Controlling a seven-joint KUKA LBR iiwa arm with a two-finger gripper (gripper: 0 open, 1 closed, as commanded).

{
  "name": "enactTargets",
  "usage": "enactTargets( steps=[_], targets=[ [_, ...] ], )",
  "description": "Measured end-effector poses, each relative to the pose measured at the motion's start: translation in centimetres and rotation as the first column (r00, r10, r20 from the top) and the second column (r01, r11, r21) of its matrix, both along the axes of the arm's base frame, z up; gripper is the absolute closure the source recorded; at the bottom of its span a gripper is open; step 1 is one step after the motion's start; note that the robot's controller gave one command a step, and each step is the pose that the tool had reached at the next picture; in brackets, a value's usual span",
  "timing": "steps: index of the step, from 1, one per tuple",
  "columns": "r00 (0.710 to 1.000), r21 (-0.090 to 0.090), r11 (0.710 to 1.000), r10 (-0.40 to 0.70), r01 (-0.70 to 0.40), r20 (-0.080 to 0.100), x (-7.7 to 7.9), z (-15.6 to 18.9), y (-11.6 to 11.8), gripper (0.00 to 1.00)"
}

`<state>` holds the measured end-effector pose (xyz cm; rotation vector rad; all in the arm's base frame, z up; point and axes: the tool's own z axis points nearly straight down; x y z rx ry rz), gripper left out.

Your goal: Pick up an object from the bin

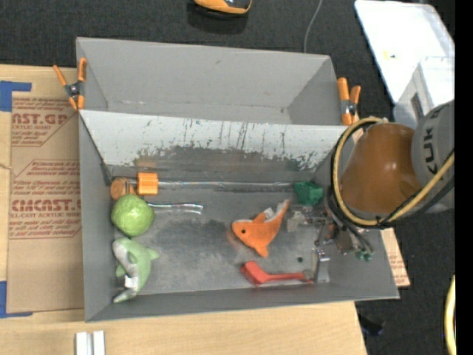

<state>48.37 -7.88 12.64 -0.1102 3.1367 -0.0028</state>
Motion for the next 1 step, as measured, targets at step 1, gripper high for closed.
enactTargets(
  steps=[1],
  targets=[
    [0.979, 0.002, 0.979, 0.204, -0.204, -0.004, 0.52, -2.83, 7.10, 0.00]
  ],
)
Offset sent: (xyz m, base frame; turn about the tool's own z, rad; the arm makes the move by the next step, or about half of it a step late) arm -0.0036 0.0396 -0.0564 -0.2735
